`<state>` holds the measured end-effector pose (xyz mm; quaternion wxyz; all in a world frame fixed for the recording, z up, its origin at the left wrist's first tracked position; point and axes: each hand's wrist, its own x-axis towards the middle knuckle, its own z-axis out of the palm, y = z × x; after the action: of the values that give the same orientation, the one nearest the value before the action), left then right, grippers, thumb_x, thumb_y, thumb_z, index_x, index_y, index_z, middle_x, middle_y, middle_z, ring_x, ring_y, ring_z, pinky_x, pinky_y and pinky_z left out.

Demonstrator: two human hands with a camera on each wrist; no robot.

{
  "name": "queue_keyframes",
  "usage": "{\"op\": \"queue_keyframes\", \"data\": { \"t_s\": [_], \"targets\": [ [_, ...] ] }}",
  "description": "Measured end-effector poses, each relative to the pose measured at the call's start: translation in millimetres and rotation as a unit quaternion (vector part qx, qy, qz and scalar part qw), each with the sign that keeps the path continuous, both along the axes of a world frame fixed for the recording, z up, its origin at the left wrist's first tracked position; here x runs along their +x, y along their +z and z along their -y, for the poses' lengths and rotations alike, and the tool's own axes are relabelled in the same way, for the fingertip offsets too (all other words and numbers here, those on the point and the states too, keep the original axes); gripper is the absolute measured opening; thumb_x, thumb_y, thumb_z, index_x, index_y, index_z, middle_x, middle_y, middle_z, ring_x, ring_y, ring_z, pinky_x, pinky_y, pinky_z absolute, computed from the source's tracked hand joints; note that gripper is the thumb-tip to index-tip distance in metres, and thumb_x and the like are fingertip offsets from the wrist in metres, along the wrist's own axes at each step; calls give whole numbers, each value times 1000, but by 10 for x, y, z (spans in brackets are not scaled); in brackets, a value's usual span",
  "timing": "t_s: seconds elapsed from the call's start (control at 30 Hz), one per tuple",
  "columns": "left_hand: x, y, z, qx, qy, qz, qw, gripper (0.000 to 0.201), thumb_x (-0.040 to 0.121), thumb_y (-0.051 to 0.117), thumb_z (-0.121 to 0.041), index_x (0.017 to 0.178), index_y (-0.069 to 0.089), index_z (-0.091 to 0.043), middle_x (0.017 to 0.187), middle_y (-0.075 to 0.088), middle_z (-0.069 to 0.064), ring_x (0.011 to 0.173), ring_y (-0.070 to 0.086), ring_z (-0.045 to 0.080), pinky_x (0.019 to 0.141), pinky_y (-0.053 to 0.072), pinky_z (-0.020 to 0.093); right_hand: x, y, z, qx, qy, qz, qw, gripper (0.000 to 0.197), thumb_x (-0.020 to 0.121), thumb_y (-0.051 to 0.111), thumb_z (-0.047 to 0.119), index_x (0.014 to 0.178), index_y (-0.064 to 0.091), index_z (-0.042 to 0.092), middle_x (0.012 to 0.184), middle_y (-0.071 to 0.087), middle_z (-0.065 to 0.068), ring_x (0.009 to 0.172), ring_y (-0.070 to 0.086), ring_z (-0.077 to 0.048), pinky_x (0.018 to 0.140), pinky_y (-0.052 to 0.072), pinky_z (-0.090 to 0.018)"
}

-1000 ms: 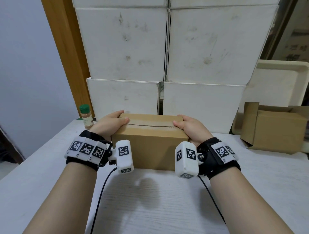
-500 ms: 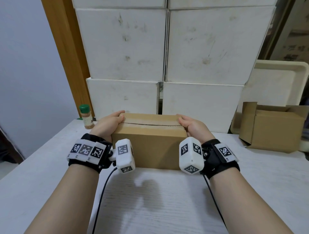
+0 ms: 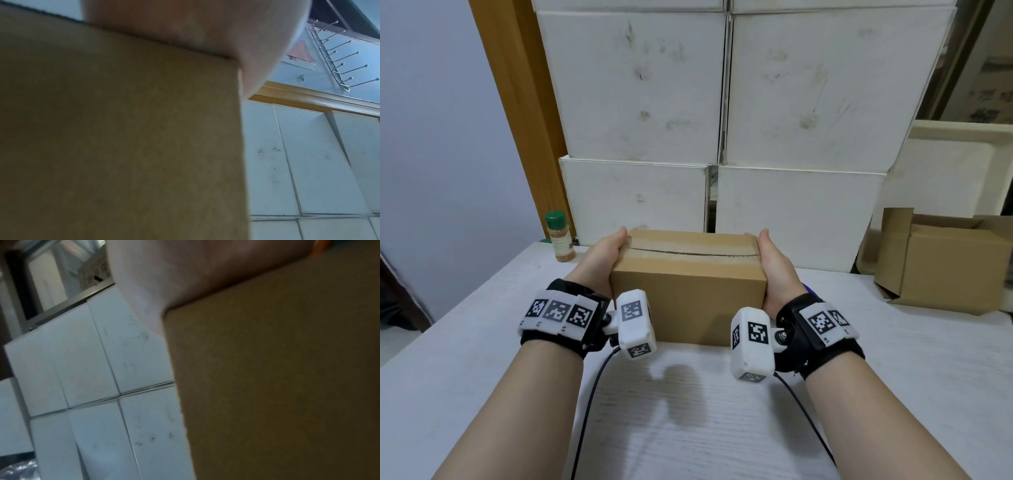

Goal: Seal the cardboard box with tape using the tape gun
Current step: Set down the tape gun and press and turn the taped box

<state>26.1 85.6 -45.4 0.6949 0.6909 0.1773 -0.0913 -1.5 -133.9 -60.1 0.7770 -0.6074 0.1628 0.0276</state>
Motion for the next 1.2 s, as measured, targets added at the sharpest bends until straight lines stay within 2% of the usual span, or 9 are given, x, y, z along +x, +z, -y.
{"op": "queue_keyframes", "data": {
  "t_s": [0.1,0.23,0.37,0.43,0.57,0.7,0.83,0.97,1.2],
  "targets": [
    [-45,35,10,-27,-4,-5,1000,41,97,39,-47,84,49,-10,76,58,9,66,56,20,56,43,30,26,-8,30,-37,35,-9,999,62,87,37,67,115,64,18,109,72,-10,102,68,-29,97,49,-48],
    [-97,74,15,-46,-24,-10,999,39,97,42,-45,84,52,-10,74,60,7,65,58,19,47,50,22,13,88,76,-150,88,-16,985,53,94,39,56,123,56,16,119,63,-11,108,61,-29,89,51,-41],
    [-108,68,-5,-47,-21,4,999,30,95,50,-36,83,50,-8,77,58,10,66,57,22,56,49,30,49,359,42,-440,122,16,890,49,98,39,35,138,42,7,139,49,-14,127,47,-30,107,37,-37],
    [-102,53,-16,-61,-24,12,998,30,95,51,-35,83,52,-7,75,59,10,65,57,22,58,48,31,53,517,-41,-505,124,26,854,58,94,49,28,146,30,11,146,41,-13,129,45,-28,104,35,-31],
    [-81,-19,-54,-106,-53,20,993,32,94,50,-37,91,61,-8,67,66,8,60,62,21,56,49,28,109,742,-372,-581,184,79,789,58,92,54,34,143,38,10,145,43,-8,129,47,-23,99,36,-25],
    [-42,-100,-82,-163,-87,38,982,38,97,40,-40,96,63,-9,65,72,8,57,68,20,57,54,27,206,783,-819,-603,238,92,756,63,92,46,52,137,46,7,142,49,-10,129,46,-25,98,36,-27],
    [-37,-159,-66,-193,-91,61,975,43,98,36,-40,92,65,-9,65,73,9,54,70,19,48,56,22,325,638,-1127,-591,280,61,754,68,92,38,59,126,56,3,132,56,-15,119,53,-29,88,37,-29],
    [-8,-229,-64,-209,-88,73,971,43,97,38,-41,86,66,-9,62,71,10,50,68,19,45,54,21,339,589,-1171,-598,269,42,754,76,87,39,67,129,54,6,134,54,-13,123,50,-30,101,37,-34],
    [-22,-273,-32,-200,-61,95,973,32,90,45,-39,89,67,-15,75,62,11,60,61,21,53,49,25,391,596,-1143,-617,295,51,727,66,86,47,63,116,63,7,116,64,-9,99,58,-23,81,42,-29]
  ]
}}
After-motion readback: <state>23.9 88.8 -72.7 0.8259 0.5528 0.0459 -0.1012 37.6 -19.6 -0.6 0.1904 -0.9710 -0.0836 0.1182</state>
